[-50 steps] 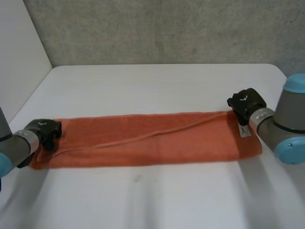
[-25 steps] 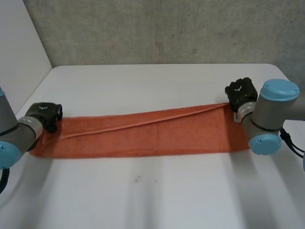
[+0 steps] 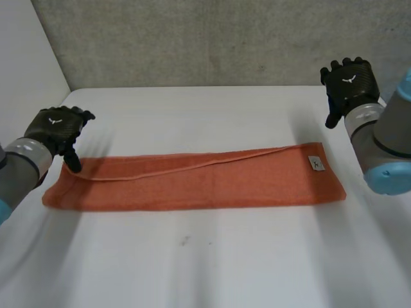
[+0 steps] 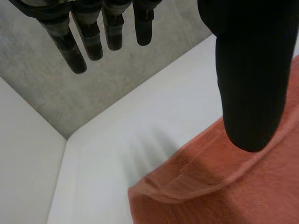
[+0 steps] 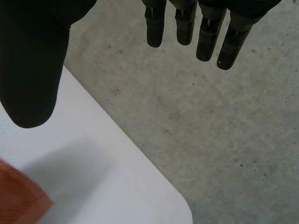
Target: Fold the laundry
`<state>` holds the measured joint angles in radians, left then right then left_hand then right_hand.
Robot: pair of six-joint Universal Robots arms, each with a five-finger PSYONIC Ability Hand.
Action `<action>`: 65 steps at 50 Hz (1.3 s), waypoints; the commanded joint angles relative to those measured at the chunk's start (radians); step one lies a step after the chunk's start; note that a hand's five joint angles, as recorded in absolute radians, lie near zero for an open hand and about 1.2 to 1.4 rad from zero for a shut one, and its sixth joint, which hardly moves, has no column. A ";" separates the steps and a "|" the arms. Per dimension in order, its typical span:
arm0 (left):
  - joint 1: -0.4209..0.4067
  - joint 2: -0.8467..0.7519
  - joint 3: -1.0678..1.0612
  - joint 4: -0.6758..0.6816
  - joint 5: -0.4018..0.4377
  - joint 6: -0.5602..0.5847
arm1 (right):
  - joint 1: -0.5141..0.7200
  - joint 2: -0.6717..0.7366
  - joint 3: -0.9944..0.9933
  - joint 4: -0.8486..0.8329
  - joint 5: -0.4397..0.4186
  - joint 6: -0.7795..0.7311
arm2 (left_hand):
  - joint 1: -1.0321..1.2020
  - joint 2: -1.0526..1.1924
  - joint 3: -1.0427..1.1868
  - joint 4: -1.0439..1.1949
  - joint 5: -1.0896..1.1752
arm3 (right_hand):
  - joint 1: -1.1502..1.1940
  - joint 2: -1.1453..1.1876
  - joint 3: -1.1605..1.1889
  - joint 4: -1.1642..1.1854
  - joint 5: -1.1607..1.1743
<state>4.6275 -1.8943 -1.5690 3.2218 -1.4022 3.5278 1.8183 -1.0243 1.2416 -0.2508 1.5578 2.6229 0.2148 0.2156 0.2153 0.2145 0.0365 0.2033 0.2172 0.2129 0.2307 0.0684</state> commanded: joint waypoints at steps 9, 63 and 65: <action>0.102 0.008 -0.157 -0.200 0.048 0.143 | -0.065 -0.129 0.358 0.018 -0.113 -0.004 | 0.709 0.708 0.708 0.709 0.713 | -0.029 -0.043 -0.038 -0.056 -0.068; 0.070 -0.057 -0.152 0.027 0.054 0.054 | -0.201 -0.051 0.507 -0.067 -0.312 -0.069 | -0.040 -0.041 -0.041 -0.040 -0.037 | 0.613 0.599 0.603 0.585 0.573; 0.070 -0.057 -0.152 0.027 0.054 0.052 | -0.206 -0.048 0.506 -0.067 -0.312 -0.069 | -0.040 -0.041 -0.041 -0.040 -0.037 | 0.589 0.576 0.580 0.562 0.550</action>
<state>4.7007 -1.9525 -1.7189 3.2363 -1.3484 3.5821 1.6290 -1.1072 1.7721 -0.3193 1.2455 2.5711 0.1770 0.1649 0.1687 0.1680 0.0269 0.5733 0.6721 0.6689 0.6674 0.4700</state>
